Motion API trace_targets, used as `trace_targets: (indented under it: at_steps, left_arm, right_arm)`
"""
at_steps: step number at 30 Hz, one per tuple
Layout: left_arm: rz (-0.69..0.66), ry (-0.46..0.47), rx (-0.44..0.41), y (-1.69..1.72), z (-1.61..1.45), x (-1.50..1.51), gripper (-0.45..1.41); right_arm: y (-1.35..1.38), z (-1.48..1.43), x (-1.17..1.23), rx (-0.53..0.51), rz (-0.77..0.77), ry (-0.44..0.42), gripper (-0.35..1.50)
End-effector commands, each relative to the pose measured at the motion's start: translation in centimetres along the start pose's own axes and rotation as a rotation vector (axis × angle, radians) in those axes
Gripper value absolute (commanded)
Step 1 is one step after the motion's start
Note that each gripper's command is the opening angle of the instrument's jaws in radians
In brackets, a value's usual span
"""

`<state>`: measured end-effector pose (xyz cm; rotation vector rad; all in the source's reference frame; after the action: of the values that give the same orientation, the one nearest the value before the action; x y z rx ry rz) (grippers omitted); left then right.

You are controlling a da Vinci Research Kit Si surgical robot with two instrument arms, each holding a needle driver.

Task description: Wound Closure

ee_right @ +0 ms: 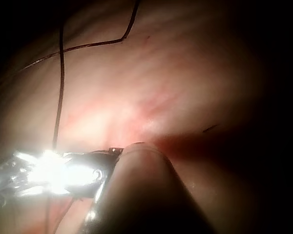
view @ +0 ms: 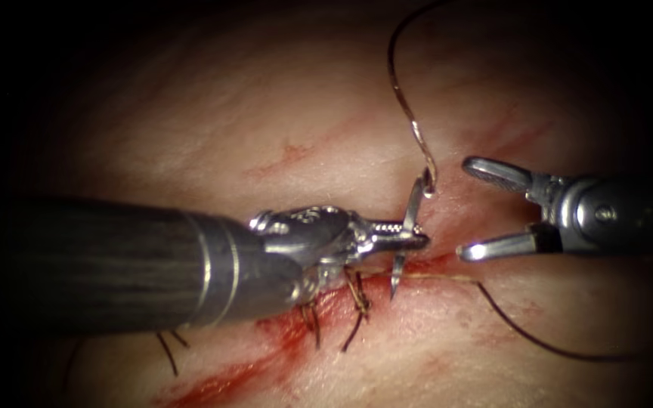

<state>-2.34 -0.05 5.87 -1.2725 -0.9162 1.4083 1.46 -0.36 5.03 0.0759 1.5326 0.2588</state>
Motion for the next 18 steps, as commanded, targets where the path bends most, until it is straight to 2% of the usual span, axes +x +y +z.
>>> trace_targets:
  at_steps: [1, 4, 5, 6, 9, 15, 18]
  left_arm:
    - [-0.001, -0.001, 0.001, -0.04, 0.06, -0.04, -0.45]
    - [-0.001, 0.003, 0.007, -0.04, 0.07, -0.04, -0.45]
    - [-0.001, 0.005, 0.011, -0.04, 0.07, -0.04, -0.45]
    - [-0.001, 0.005, 0.011, -0.04, 0.07, -0.04, -0.45]
    - [-0.001, 0.006, 0.012, -0.04, 0.06, -0.05, -0.45]
    - [-0.001, 0.006, 0.013, -0.03, 0.06, -0.05, -0.45]
    - [-0.001, 0.007, 0.013, -0.03, 0.06, -0.05, -0.45]
  right_arm:
    - [-0.06, 0.09, -0.05, -0.027, 0.033, -0.018, 1.23]
    - [-0.01, 0.12, -0.04, -0.090, 0.078, -0.056, 1.21]
    - [0.01, 0.17, -0.03, -0.117, 0.112, -0.105, 1.21]
    - [0.01, 0.17, -0.03, -0.117, 0.112, -0.105, 1.21]
    - [0.02, 0.24, -0.03, -0.133, 0.155, -0.206, 1.18]
    - [0.00, 0.34, -0.06, -0.068, 0.164, -0.316, 1.13]
    - [-0.01, 0.35, -0.10, -0.028, 0.162, -0.378, 1.16]
